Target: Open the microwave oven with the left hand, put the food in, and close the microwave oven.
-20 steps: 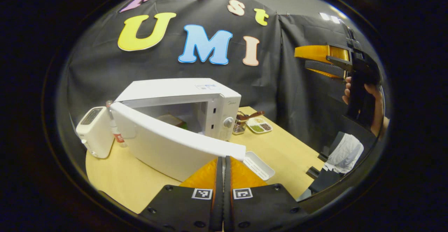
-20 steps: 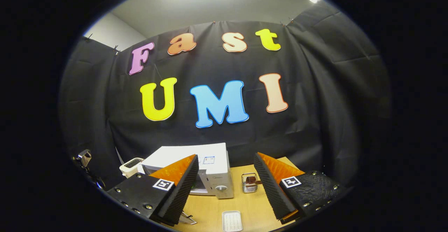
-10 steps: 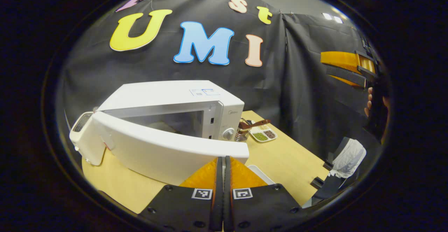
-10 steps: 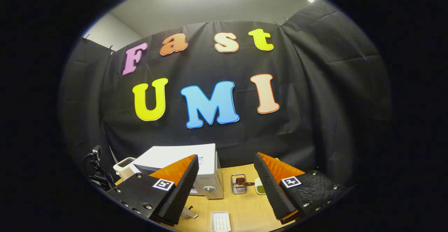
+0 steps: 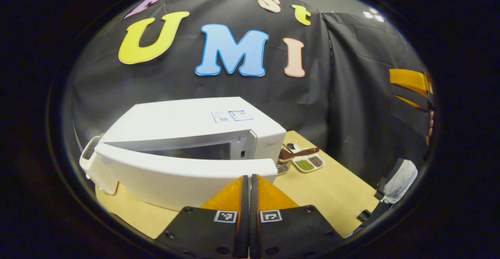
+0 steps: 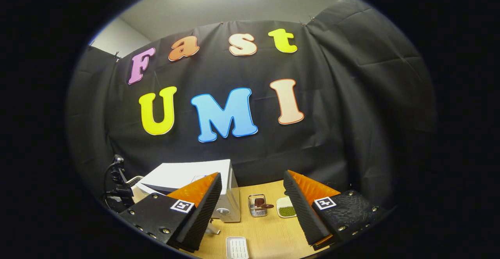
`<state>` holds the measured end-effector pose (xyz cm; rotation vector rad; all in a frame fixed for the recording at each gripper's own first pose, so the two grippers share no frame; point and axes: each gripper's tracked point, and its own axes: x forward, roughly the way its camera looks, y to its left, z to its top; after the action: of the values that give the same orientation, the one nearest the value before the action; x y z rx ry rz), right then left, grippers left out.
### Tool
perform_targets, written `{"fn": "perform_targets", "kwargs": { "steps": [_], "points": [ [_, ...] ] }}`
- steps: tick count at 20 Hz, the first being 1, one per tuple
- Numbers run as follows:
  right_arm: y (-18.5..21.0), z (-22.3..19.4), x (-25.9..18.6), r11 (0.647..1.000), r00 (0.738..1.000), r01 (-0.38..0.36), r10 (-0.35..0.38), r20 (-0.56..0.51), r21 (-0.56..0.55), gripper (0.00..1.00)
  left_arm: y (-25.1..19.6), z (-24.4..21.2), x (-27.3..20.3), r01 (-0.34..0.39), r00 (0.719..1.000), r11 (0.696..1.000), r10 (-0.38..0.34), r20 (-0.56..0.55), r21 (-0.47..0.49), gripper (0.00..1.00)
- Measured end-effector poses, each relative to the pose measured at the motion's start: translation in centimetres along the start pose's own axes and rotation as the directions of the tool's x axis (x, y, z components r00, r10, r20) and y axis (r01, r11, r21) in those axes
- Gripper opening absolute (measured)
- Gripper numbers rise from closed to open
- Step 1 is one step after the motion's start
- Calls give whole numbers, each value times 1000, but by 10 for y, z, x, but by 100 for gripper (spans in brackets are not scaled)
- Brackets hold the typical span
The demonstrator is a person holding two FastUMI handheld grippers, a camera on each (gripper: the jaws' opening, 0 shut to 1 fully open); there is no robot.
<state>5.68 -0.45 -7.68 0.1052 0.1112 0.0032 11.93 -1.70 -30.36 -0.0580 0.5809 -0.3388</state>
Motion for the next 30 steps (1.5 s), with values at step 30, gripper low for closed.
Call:
{"fn": "perform_targets", "kwargs": {
  "steps": [30],
  "points": [
    [-13, 0, 0, 1000, 1000, -6, 6, -11, -15, 96, 25, 23, 71, -87, 996, 993, 87, -4, -75, 8]
  ]
}}
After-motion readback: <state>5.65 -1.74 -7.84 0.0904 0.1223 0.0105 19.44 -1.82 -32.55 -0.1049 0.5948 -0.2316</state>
